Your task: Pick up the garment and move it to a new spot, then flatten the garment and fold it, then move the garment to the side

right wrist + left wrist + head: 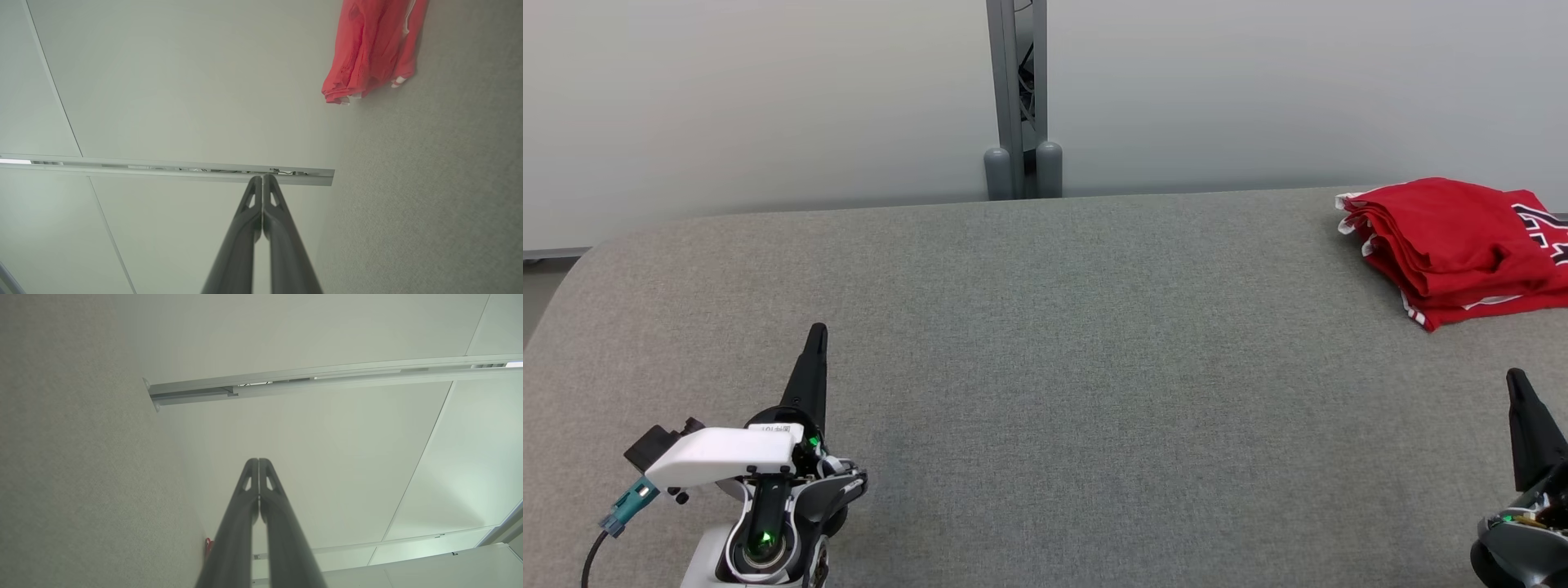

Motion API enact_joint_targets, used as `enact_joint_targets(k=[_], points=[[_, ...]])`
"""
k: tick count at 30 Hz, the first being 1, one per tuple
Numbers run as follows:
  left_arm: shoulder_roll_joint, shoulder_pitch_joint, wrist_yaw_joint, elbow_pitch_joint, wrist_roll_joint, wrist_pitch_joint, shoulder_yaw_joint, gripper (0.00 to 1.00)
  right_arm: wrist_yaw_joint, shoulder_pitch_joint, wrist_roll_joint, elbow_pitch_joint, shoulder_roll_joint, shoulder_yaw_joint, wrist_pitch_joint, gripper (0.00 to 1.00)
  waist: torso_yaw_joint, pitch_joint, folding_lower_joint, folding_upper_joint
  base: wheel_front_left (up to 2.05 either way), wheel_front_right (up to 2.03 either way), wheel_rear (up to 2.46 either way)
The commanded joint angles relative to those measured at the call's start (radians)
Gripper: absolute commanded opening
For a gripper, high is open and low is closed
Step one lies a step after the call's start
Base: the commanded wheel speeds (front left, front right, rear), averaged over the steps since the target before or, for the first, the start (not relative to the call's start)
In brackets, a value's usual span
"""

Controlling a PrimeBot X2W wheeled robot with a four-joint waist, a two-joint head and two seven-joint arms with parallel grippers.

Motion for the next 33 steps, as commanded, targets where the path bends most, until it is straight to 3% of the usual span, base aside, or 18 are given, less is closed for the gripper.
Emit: enact_joint_targets(k=[1, 33], points=[[0.004, -0.017, -0.004, 0.0, 0.004, 0.002, 0.005, 0.0, 0.0, -0.008, -0.002, 0.001, -0.002, -0.005, 0.003, 0.0, 0.0, 0.0, 0.0, -0.0001, 0.0, 0.0, 0.0], [0.003, -0.017, -0.004, 0.0, 0.006, 0.003, 0.006, 0.0, 0.0, -0.01, -0.008, 0.002, 0.003, -0.011, 0.009, 0.0, 0.0, 0.0, 0.0, -0.0001, 0.0, 0.0, 0.0]])
